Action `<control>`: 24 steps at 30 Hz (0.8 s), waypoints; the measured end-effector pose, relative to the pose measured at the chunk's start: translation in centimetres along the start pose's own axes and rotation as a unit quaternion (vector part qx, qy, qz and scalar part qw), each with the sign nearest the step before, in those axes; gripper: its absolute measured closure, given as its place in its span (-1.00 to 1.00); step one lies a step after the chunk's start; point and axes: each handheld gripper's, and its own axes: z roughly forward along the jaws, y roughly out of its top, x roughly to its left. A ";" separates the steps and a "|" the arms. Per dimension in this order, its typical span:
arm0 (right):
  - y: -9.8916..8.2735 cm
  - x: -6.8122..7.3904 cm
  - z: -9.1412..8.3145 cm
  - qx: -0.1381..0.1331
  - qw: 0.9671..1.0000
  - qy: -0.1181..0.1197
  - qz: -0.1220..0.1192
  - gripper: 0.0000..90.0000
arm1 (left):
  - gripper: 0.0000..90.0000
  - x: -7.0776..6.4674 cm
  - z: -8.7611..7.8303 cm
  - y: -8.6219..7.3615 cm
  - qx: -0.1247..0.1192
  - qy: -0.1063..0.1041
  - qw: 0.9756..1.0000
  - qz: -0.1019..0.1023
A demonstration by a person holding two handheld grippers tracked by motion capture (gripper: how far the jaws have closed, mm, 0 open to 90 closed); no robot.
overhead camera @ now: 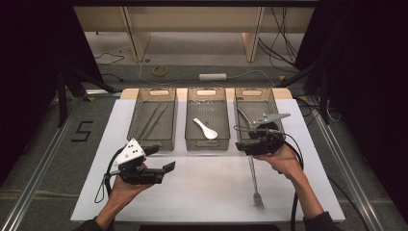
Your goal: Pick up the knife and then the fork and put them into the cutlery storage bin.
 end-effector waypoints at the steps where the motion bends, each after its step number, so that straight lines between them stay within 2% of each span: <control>1: -0.3 0.1 0.1 -0.002 1.000 0.001 -0.001 -0.37 | -0.64 0.0 0.0 0.0 -0.002 0.000 1.000 -0.001; 6: -1.1 0.6 0.7 0.000 1.000 0.014 0.003 -0.45 | -0.65 0.0 0.0 0.0 -0.003 -0.001 1.000 -0.002; 10: -2.0 0.8 1.2 0.006 1.000 0.014 -0.005 -0.43 | -0.65 0.0 -0.1 0.0 0.000 -0.002 1.000 0.001; 14: -2.8 0.8 1.4 0.009 1.000 0.019 -0.009 -0.14 | -0.65 0.0 0.0 0.0 0.000 -0.001 1.000 0.001; 15: -3.0 0.8 1.5 0.009 1.000 0.015 -0.012 -0.03 | -0.64 0.0 0.0 0.0 -0.002 -0.001 1.000 -0.001; 21: -3.6 0.6 2.0 0.018 1.000 0.006 -0.008 0.33 | -0.65 0.0 0.0 0.0 0.000 -0.002 1.000 0.002; 24: -4.0 0.6 2.3 0.032 0.999 -0.006 -0.021 0.50 | -0.65 -0.1 -0.1 0.0 0.000 -0.002 1.000 0.002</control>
